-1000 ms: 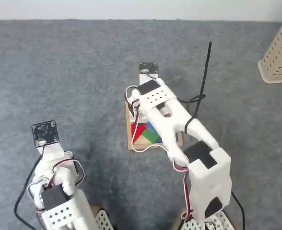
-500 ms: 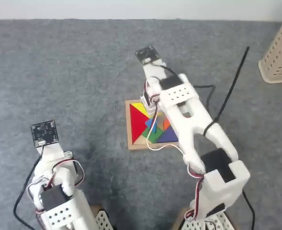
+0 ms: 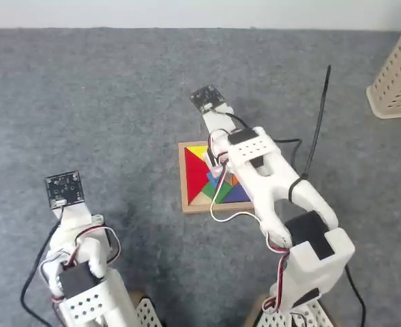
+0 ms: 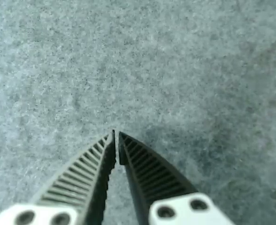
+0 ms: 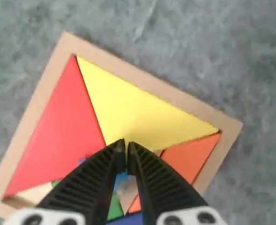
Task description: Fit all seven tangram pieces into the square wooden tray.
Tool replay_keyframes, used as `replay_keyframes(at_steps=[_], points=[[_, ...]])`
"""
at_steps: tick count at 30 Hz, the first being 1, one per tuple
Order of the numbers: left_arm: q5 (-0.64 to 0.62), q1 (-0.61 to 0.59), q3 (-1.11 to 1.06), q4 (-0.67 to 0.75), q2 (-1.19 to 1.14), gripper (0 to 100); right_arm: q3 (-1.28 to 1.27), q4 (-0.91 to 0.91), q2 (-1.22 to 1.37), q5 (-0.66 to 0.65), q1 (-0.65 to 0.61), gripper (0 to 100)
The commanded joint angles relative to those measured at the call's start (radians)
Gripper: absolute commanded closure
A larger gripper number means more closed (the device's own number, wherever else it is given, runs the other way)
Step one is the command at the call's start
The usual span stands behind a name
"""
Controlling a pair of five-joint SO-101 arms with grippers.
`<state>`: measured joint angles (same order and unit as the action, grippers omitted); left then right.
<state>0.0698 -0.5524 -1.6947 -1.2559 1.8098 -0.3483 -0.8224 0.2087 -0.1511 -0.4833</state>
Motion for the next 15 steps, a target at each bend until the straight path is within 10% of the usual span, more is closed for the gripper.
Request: replay_keyframes(at_steps=[1,15], points=[[-0.009,0.002,0.008,-0.003,0.003,99,-0.009,-0.019,-0.050,-0.017,0.013,99.2],[-0.009,0.002,0.008,-0.003,0.003,99,-0.075,-0.105,-0.199,0.034,0.031,99.2]])
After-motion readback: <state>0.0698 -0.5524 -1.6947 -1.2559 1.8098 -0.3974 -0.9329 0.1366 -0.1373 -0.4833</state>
